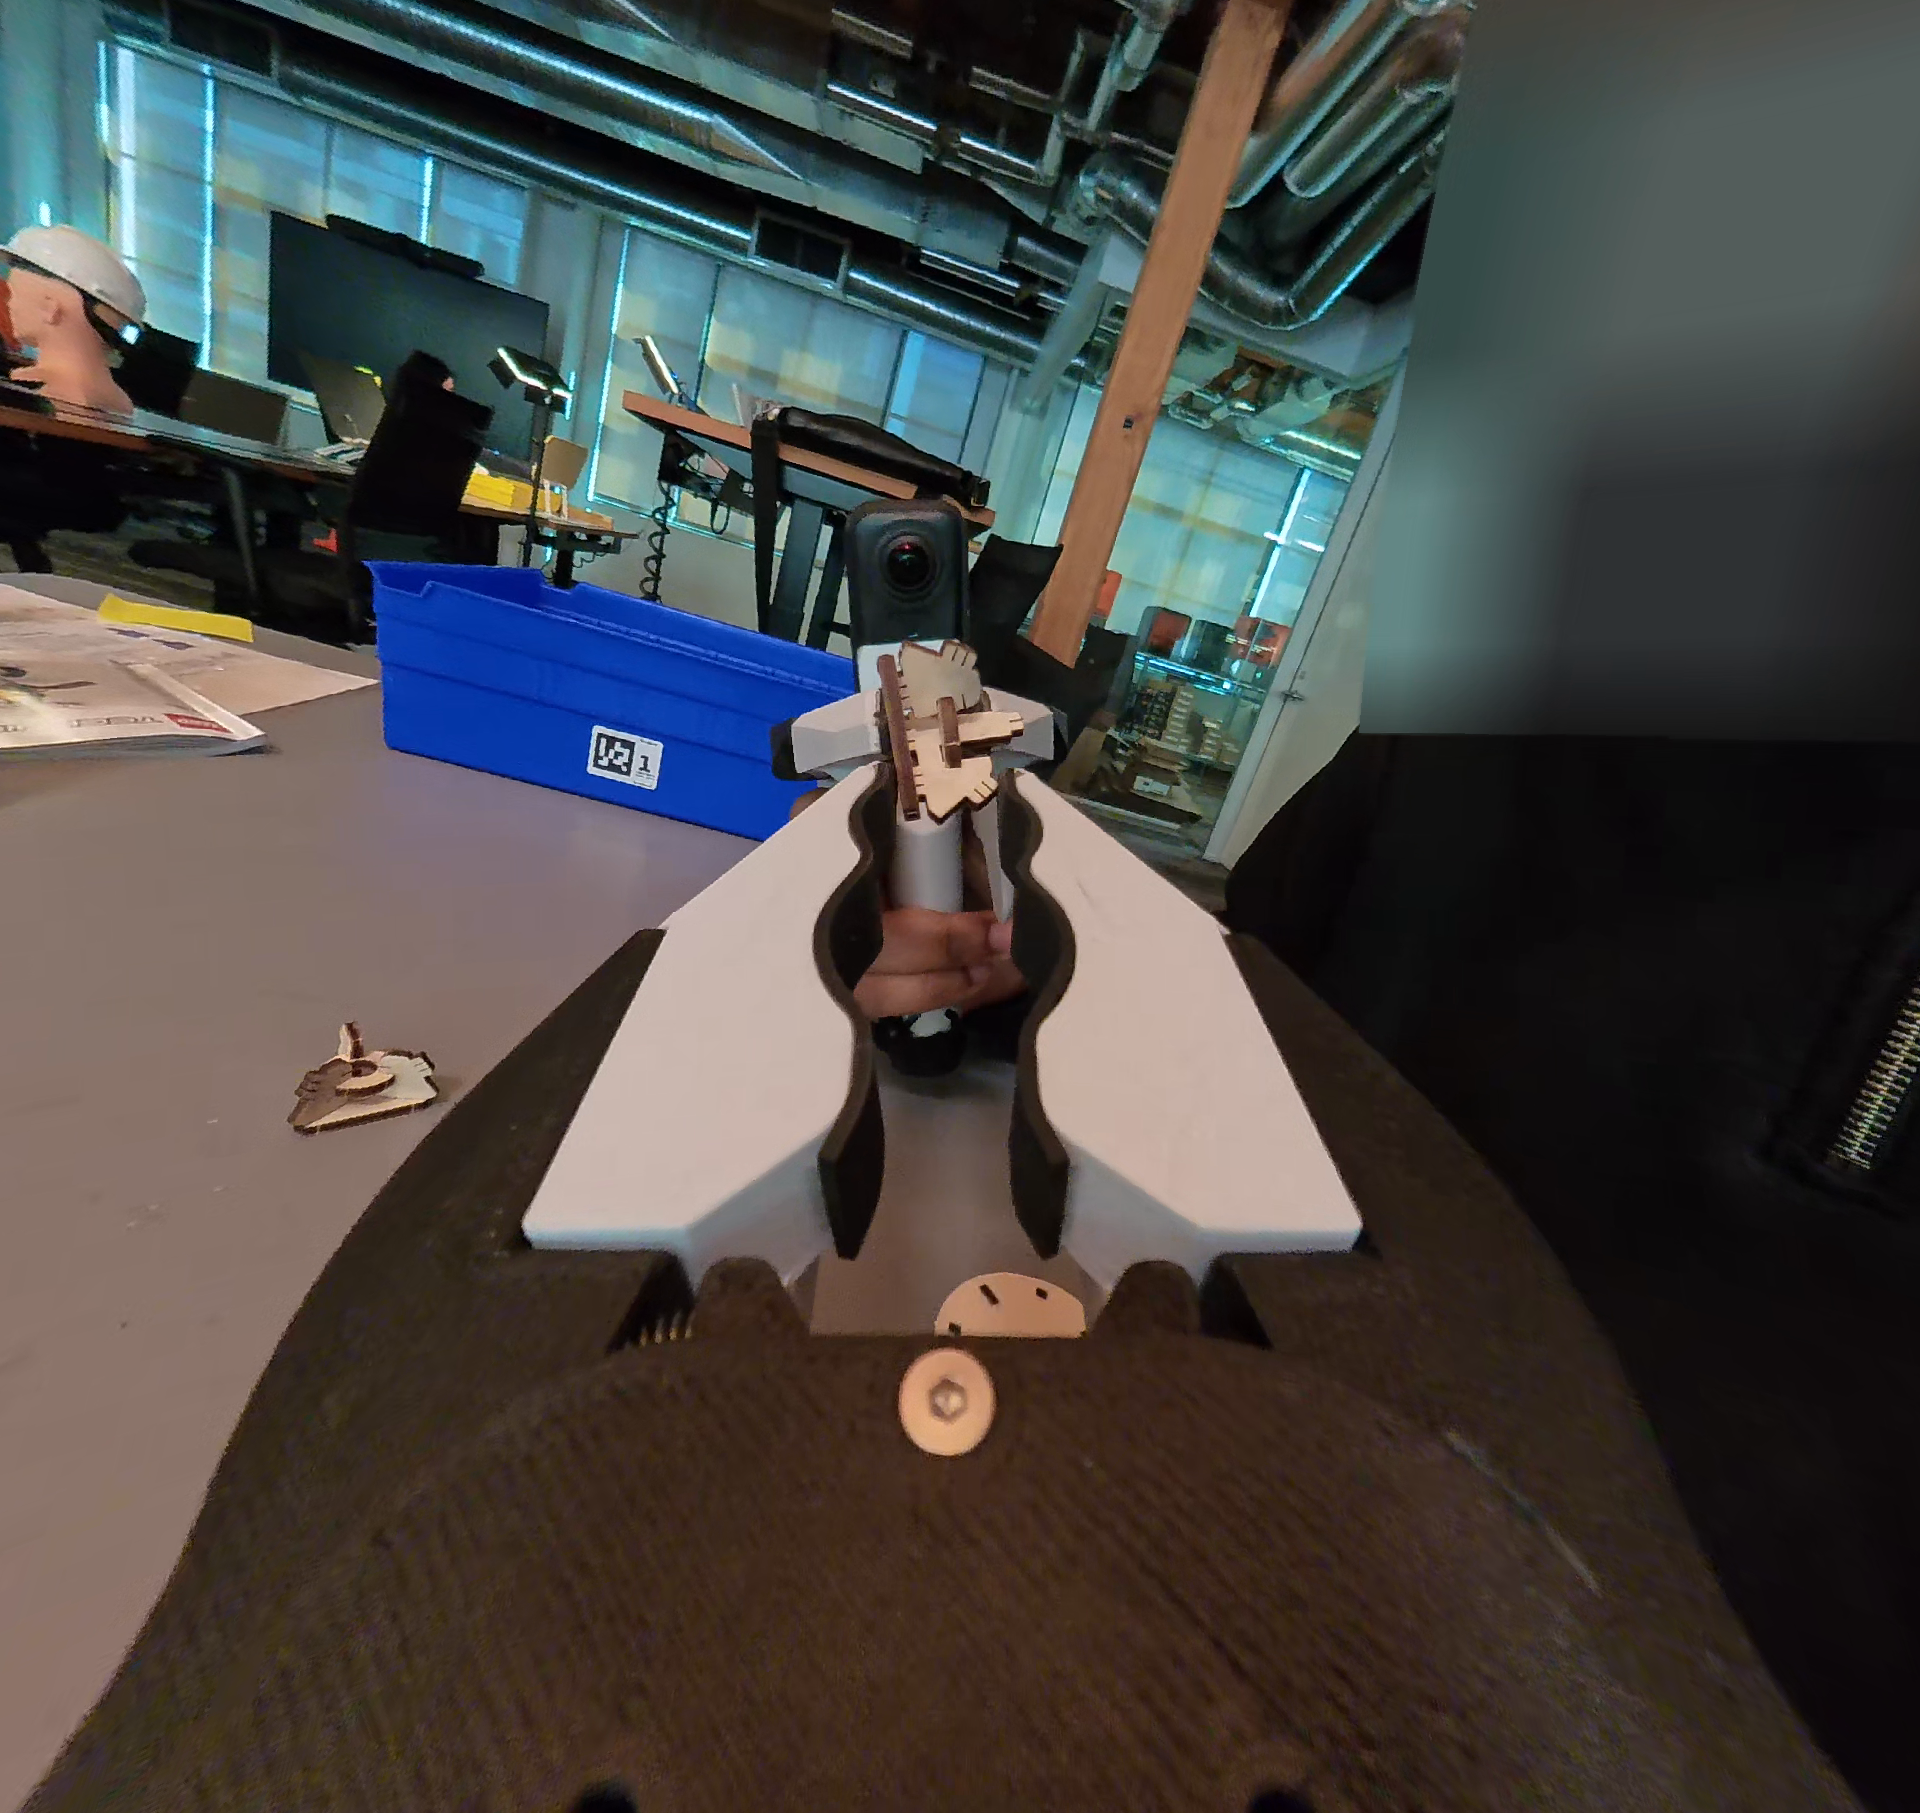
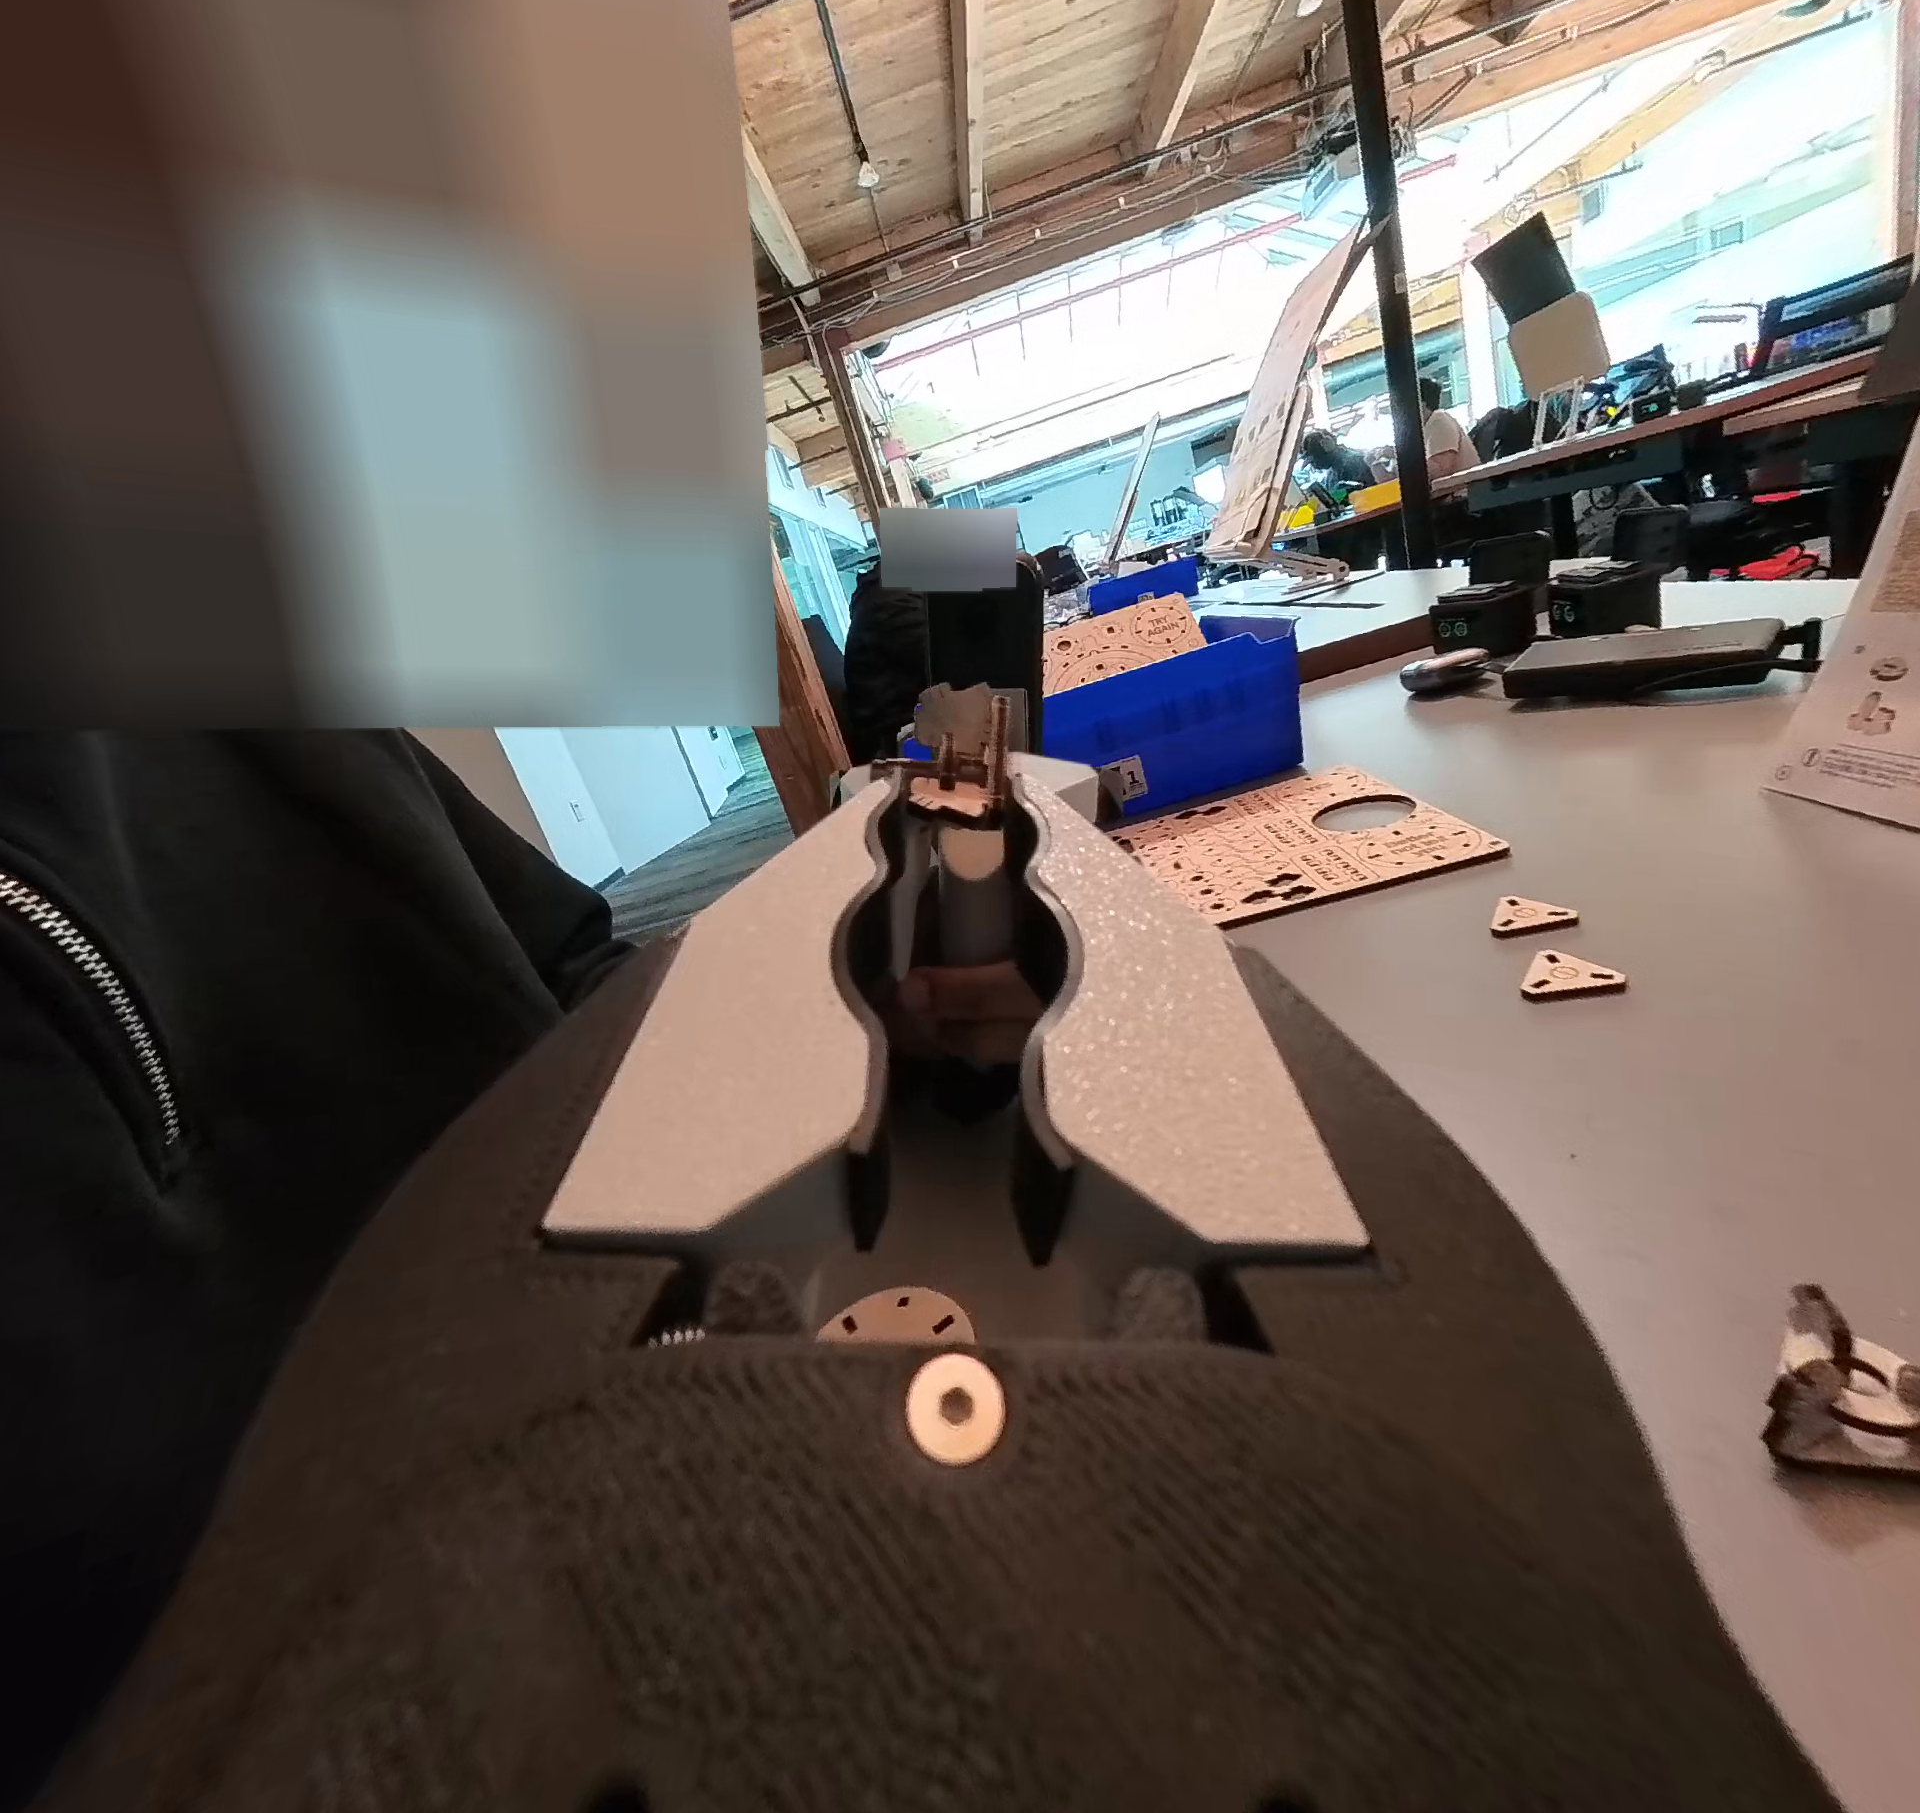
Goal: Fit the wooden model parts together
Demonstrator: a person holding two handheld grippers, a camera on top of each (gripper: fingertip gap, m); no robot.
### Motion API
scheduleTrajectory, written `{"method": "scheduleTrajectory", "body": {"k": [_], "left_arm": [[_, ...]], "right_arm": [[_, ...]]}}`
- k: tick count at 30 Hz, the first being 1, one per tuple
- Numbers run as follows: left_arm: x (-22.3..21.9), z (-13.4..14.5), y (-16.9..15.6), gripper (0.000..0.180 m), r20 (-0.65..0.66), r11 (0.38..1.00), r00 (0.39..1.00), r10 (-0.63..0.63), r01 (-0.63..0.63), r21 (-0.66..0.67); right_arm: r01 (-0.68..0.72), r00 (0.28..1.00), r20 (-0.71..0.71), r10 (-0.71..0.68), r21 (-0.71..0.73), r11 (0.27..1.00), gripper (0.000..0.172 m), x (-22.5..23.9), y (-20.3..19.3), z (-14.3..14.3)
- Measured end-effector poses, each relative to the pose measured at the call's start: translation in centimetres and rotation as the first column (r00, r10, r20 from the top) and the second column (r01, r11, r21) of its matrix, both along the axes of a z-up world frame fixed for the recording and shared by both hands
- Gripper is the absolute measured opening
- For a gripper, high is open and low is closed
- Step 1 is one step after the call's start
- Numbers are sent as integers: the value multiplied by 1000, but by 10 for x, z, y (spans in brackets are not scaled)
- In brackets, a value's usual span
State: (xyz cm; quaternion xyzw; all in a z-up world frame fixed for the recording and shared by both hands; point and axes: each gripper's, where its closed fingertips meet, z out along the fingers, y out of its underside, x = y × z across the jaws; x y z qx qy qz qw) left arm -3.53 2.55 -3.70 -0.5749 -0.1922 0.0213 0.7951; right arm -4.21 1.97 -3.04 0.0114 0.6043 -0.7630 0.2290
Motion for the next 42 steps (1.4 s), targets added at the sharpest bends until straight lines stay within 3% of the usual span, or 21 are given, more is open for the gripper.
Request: {"method": "scheduleTrajectory", "body": {"k": [12,25,42], "left_arm": [[-3,3,-8,17,-20,999,998,51,-51,-1],[-10,-2,-12,17,-22,993,993,113,-114,-44],[-5,-5,-4,17,-45,993,995,84,-88,-79]], "right_arm": [[65,998,-8,-65,-25,998,17,-6,-1,1],[90,996,19,-89,-27,996,39,-10,-1,2],[96,995,-41,-96,3,995,33,-5,-6,-3]]}}
